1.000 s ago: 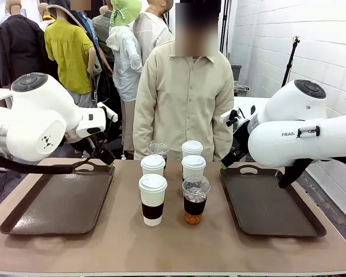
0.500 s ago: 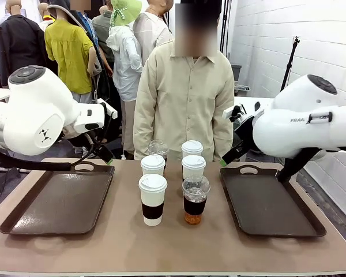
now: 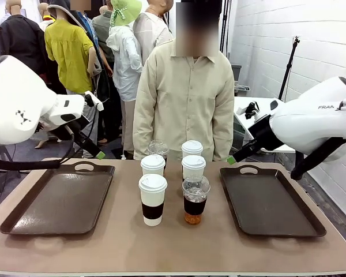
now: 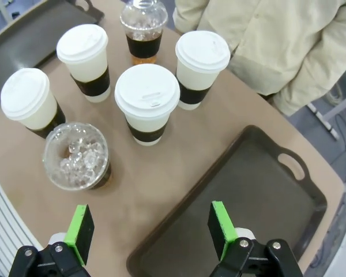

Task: Distribute the coffee onto the tray.
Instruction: Pick up one iced Americano and place it on the right Handle tray.

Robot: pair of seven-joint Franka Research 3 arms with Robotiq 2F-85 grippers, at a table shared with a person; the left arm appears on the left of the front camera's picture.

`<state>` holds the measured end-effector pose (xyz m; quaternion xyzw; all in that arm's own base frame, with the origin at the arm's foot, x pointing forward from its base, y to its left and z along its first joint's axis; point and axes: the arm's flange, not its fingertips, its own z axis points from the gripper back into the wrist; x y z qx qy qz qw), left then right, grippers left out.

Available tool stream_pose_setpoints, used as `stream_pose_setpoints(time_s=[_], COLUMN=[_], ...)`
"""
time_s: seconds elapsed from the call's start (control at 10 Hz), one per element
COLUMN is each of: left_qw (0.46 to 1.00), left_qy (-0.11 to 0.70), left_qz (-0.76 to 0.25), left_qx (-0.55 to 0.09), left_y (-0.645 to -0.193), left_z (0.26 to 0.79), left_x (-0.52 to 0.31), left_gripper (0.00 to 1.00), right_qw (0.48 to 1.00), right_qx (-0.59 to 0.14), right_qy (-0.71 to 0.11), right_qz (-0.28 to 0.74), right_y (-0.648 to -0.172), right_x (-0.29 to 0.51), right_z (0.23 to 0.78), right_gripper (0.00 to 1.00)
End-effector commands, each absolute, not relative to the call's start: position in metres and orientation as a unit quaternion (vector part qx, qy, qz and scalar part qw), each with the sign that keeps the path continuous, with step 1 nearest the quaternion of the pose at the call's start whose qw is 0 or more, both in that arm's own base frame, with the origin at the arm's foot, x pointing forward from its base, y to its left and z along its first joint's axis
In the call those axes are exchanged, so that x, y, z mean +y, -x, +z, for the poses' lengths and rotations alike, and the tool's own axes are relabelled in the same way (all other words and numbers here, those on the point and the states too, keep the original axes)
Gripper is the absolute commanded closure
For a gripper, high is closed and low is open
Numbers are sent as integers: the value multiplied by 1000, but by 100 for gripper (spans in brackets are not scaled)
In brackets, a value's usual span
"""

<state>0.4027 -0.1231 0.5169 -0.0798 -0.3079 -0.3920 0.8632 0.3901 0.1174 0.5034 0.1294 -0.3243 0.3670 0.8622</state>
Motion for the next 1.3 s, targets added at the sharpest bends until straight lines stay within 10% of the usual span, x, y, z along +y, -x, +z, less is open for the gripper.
stream_pose_setpoints(time_s=[0.0, 1.2], left_qw=[839, 827], left_qy=[142, 163], left_qz=[-419, -413], left_qx=[-317, -345], left_y=[-406, -407], left_z=[515, 515], left_x=[-107, -90], left_gripper=[0, 0], right_qw=[839, 842], right_qx=[-343, -342], right_qy=[-162, -169], right_qz=[389, 382], right_y=[-391, -392], right_x=[109, 101], right_z=[489, 496], right_gripper=[0, 0])
